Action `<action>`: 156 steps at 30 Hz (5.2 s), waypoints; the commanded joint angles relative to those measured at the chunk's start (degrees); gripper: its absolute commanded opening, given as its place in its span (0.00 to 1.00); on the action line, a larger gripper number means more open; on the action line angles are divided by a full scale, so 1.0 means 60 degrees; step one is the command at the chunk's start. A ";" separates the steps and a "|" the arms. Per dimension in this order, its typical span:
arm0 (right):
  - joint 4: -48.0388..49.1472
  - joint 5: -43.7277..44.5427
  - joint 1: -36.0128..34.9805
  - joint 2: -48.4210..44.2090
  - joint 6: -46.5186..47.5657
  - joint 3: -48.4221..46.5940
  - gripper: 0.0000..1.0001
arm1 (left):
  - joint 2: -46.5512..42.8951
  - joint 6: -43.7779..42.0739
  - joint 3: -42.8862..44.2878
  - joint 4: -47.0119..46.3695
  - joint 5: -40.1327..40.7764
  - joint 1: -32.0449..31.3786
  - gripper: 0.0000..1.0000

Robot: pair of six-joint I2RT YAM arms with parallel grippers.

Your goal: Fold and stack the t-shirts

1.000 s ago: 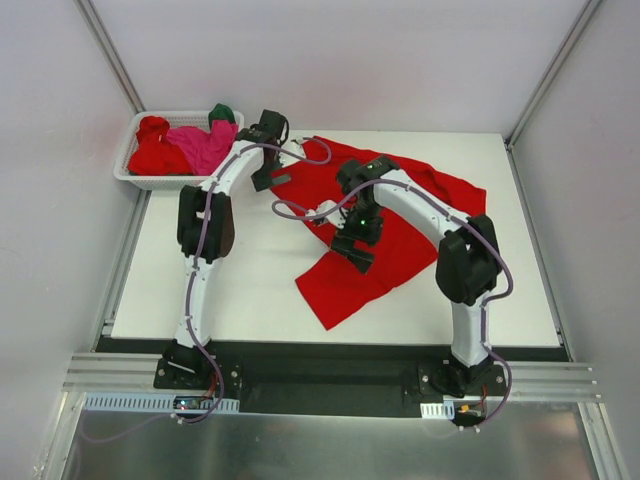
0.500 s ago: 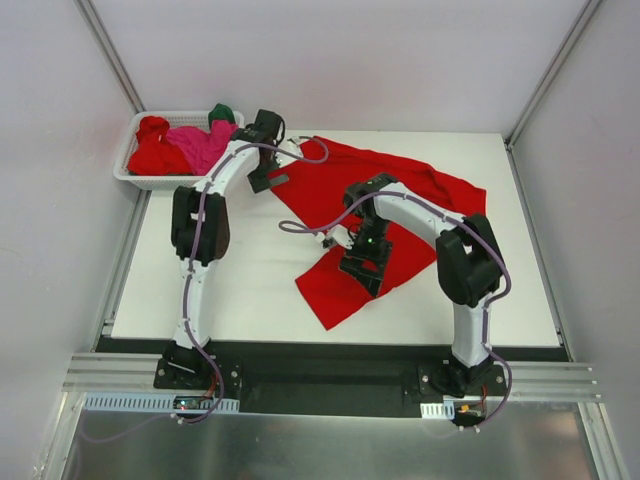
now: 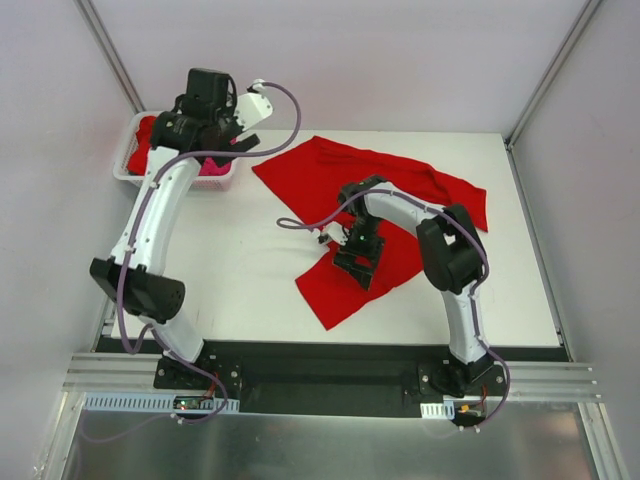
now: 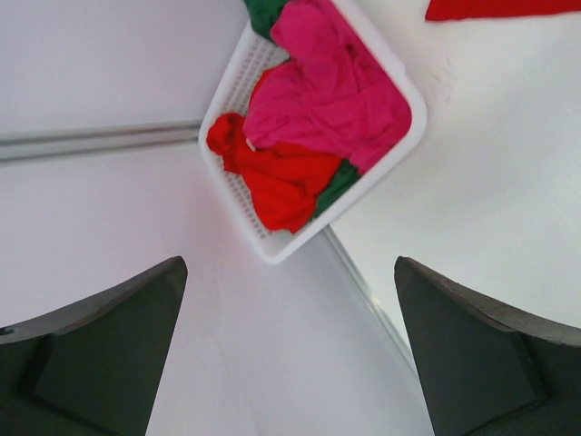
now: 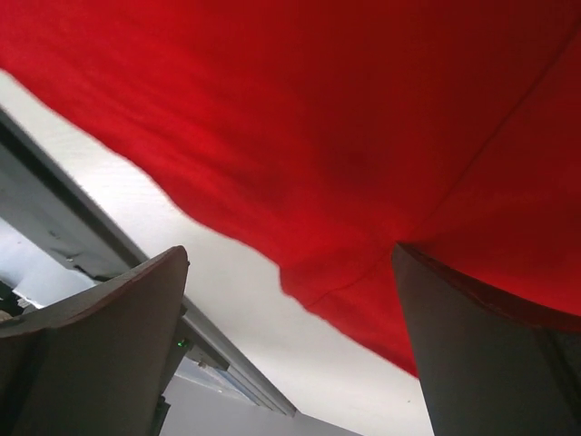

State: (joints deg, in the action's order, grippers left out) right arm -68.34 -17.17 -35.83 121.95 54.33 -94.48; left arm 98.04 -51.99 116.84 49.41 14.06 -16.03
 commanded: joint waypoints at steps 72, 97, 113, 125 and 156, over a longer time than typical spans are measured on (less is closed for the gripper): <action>-0.2336 -0.0332 0.2002 -0.0227 0.0394 0.1799 0.99 | -0.0607 0.1193 -0.0137 0.1433 0.0615 -0.0595 0.99; -0.4371 0.0416 0.4229 -0.1312 0.0702 0.0486 1.00 | 0.0211 0.1779 0.0199 0.1433 -0.0510 -0.0712 0.99; -0.4431 0.2246 0.4755 -0.3434 0.0644 -0.1670 1.00 | 0.4884 0.1312 -0.0255 0.0775 -0.2037 -0.0697 0.98; -0.4431 0.1148 0.4976 -0.4387 -0.0060 -0.0499 1.00 | 0.6087 0.1441 0.0260 0.0263 -0.2256 -0.0726 0.98; -0.4446 0.1382 0.4903 -0.4344 0.0072 0.0380 1.00 | 0.5457 0.1486 -0.1220 0.0657 -0.3955 -0.1181 0.98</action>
State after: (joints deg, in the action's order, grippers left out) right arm -75.68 -8.01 -6.15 97.21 54.89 -92.64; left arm 130.93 -43.03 109.67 51.29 -7.44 -22.85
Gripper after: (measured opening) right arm 0.996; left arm 0.990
